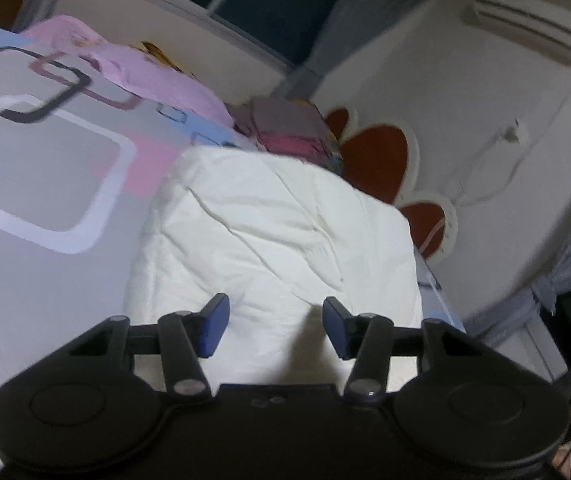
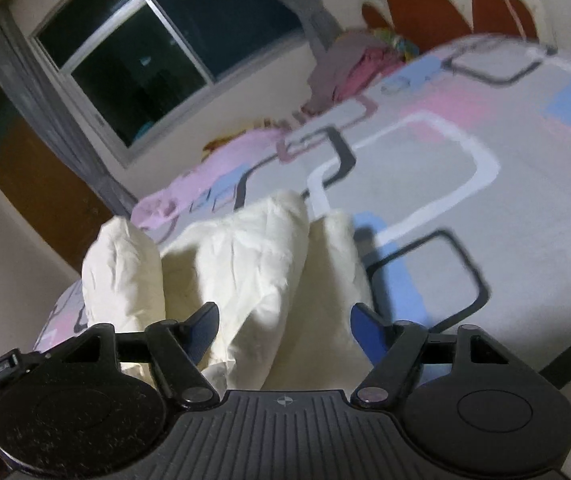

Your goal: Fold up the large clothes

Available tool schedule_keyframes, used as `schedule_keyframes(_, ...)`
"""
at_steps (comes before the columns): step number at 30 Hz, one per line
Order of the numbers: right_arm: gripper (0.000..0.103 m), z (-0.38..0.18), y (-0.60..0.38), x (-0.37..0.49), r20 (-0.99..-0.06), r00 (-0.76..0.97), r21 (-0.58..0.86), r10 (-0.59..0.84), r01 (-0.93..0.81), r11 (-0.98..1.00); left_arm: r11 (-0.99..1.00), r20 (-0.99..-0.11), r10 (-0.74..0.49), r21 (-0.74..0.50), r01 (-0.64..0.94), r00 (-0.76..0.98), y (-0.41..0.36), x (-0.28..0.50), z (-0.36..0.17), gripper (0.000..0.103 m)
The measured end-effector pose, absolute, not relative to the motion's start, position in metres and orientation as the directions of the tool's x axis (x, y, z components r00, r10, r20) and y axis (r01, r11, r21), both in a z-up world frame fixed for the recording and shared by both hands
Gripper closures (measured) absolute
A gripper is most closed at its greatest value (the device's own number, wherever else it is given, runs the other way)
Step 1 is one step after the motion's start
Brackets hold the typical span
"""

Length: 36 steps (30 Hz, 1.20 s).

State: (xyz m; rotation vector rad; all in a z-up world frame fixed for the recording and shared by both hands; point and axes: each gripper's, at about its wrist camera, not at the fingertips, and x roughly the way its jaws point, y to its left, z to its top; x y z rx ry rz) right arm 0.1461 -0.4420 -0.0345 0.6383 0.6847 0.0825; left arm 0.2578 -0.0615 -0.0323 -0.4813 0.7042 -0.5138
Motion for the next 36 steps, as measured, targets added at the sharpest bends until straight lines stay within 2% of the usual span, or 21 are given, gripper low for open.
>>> schedule_keyframes(1, 0.085, -0.038, -0.442, 0.148, -0.570, 0.773, 0.578, 0.277, 0.137, 0.805, 0.767, -0.483, -0.602, -0.570, 0.294, 0.635, -0.067, 0.262, -0.035, 0.054)
schedule_keyframes(7, 0.085, -0.072, -0.444, 0.153, -0.666, 0.710, 0.521, 0.230, 0.222, 0.825, 0.779, -0.541, -0.617, -0.521, 0.348, 0.572, -0.103, 0.277, -0.049, 0.054)
schedule_keyframes(10, 0.085, -0.091, -0.445, 0.157, -0.684, 0.691, 0.526, 0.235, 0.244, 0.814, 0.824, -0.604, -0.566, -0.403, 0.398, 0.561, -0.130, 0.280, -0.057, 0.054)
schedule_keyframes(13, 0.084, -0.081, -0.452, 0.153, -0.679, 0.697, 0.529, 0.230, 0.246, 0.812, 0.834, -0.622, -0.551, -0.377, 0.403, 0.556, -0.138, 0.282, -0.056, 0.054)
schedule_keyframes(15, 0.042, -0.058, -0.458, 0.141, -0.649, 0.746, 0.481, 0.151, 0.248, 0.841, 0.813, -0.599, -0.582, -0.418, 0.404, 0.551, -0.128, 0.281, -0.045, 0.051)
schedule_keyframes(16, 0.018, -0.043, -0.462, 0.134, -0.590, 0.797, 0.475, 0.128, 0.215, 0.853, 0.802, -0.568, -0.597, -0.443, 0.401, 0.566, -0.118, 0.279, -0.037, 0.049)
schedule_keyframes(18, 0.019, -0.022, -0.467, 0.134, -0.525, 0.835, 0.498, 0.165, 0.145, 0.855, 0.805, -0.506, -0.589, -0.442, 0.396, 0.630, -0.099, 0.277, -0.023, 0.035)
schedule_keyframes(22, 0.019, 0.009, -0.445, 0.170, -0.462, 0.835, 0.511, 0.299, -0.026, 0.859, 0.827, -0.478, -0.540, -0.453, 0.331, 0.693, -0.066, 0.304, -0.015, 0.035)
schedule_keyframes(27, 0.019, 0.011, -0.392, 0.232, -0.563, 0.728, 0.422, 0.391, -0.153, 0.893, 0.812, -0.511, -0.557, -0.499, 0.301, 0.654, -0.063, 0.344, -0.028, 0.041)
schedule_keyframes(28, 0.024, 0.006, -0.386, 0.238, -0.577, 0.717, 0.411, 0.391, -0.158, 0.898, 0.809, -0.515, -0.564, -0.503, 0.305, 0.646, -0.063, 0.347, -0.030, 0.041)
schedule_keyframes(29, 0.045, 0.003, -0.383, 0.245, -0.589, 0.701, 0.412, 0.401, -0.166, 0.896, 0.804, -0.520, -0.572, -0.506, 0.311, 0.634, -0.067, 0.350, -0.031, 0.041)
schedule_keyframes(30, 0.061, -0.002, -0.383, 0.248, -0.593, 0.689, 0.427, 0.418, -0.171, 0.888, 0.801, -0.523, -0.579, -0.507, 0.319, 0.626, -0.072, 0.353, -0.031, 0.040)
schedule_keyframes(31, 0.084, -0.005, -0.387, 0.249, -0.595, 0.678, 0.445, 0.432, -0.170, 0.879, 0.799, -0.526, -0.586, -0.502, 0.331, 0.616, -0.079, 0.356, -0.031, 0.040)
schedule_keyframes(36, 0.085, -0.034, -0.406, 0.254, -0.654, 0.673, 0.421, 0.346, -0.056, 0.905, 0.801, -0.560, -0.596, -0.460, 0.383, 0.575, -0.116, 0.369, -0.037, 0.041)
